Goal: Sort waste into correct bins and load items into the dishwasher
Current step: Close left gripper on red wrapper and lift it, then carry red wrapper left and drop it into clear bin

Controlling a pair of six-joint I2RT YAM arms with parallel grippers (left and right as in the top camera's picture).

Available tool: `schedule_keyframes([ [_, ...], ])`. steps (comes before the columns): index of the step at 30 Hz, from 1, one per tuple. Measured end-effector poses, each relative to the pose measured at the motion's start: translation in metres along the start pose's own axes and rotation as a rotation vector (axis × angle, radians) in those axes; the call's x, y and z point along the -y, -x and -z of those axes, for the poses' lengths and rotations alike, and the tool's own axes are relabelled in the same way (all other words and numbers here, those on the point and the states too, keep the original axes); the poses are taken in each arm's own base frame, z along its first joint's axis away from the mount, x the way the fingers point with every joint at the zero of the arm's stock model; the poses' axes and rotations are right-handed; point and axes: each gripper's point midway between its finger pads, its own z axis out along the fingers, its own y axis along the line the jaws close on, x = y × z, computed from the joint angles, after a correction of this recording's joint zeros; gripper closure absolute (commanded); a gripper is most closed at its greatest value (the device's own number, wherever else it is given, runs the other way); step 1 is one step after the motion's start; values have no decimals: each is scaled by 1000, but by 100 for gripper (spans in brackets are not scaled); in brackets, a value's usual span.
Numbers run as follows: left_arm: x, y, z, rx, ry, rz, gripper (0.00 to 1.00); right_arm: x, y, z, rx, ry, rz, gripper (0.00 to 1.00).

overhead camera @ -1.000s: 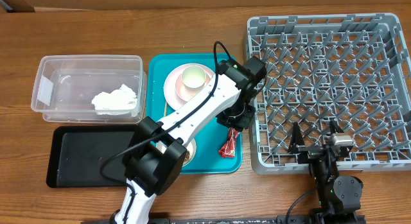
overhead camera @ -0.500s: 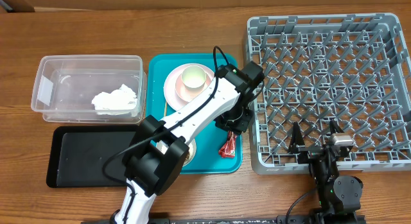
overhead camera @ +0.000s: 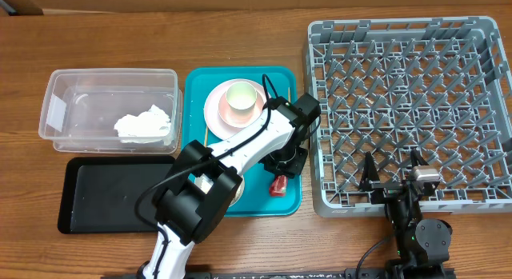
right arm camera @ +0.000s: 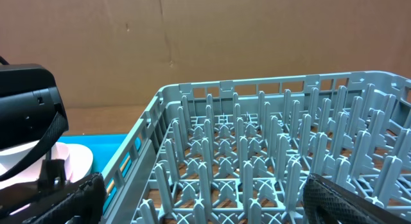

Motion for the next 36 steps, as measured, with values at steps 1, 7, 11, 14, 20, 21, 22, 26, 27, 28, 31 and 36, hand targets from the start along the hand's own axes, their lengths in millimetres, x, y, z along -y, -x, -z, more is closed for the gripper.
schedule_keyframes([
  [1, 0, 0, 0, 0, 0, 2, 85, 0, 0, 0, 0, 0, 0, 0],
  [7, 0, 0, 0, 1, 0, 1, 96, 0, 0, 0, 0, 0, 0, 0],
  [11, 0, 0, 0, 1, 0, 1, 96, 0, 0, 0, 0, 0, 0, 0],
  [14, -2, -4, 0, -16, 6, 4, 96, 0, 0, 0, 0, 0, 0, 0],
  [20, 0, -7, 24, -43, 17, 8, 96, 0, 0, 0, 0, 0, 0, 0],
  [21, 1, -5, 33, -38, 16, 6, 96, 0, 0, 0, 0, 0, 0, 0],
  [22, 1, -2, 41, -29, 18, 6, 96, 0, 0, 0, 0, 0, 0, 0],
  [26, -11, 16, 82, 42, 47, 21, 96, 0, 0, 0, 0, 0, 0, 0],
  [27, -17, 22, 93, 62, 53, 34, 96, 0, 0, 0, 0, 0, 0, 0],
  [28, -22, 25, 101, 78, 56, 46, 96, 0, 0, 0, 0, 0, 0, 0],
  [31, -44, 39, 126, 132, 55, 104, 96, 0, 0, 0, 0, 0, 0, 0],
  [36, -104, 55, 151, 188, 49, 249, 96, 0, 0, 0, 0, 0, 0, 0],
])
